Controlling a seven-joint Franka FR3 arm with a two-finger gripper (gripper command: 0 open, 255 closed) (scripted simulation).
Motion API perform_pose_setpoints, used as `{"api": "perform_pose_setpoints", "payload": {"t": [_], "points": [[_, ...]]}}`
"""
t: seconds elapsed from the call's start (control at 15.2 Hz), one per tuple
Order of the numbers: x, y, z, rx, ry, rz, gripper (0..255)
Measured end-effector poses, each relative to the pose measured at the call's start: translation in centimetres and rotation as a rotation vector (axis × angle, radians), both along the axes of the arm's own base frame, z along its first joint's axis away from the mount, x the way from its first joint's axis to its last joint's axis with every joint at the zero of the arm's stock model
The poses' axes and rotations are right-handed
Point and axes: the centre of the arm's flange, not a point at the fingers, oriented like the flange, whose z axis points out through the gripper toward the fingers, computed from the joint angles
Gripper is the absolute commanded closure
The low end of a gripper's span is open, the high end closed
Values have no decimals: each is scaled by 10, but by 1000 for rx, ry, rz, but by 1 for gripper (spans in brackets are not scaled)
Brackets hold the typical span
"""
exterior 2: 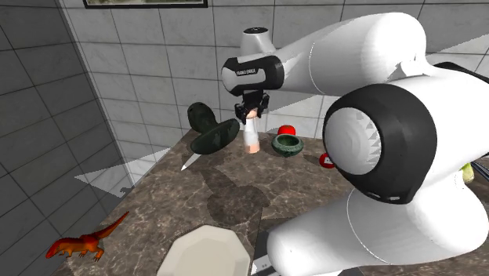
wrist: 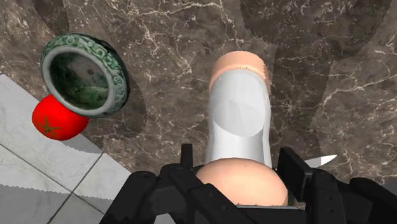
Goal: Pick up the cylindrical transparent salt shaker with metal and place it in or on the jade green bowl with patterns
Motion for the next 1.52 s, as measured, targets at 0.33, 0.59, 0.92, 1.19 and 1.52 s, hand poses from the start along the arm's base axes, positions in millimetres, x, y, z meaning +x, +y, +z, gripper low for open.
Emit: {"api": "perform_pose_setpoints", "payload": {"t": [0.33, 0.59, 0.92, 1.19, 1.52], "points": [[22, -60, 9, 0, 0, 0, 255], [37, -113, 19, 0, 0, 0, 255], [58, -173, 26, 0, 0, 0, 255], [72, -223, 34, 0, 0, -1, 255], [89, -277, 40, 0, 0, 0, 255]]}}
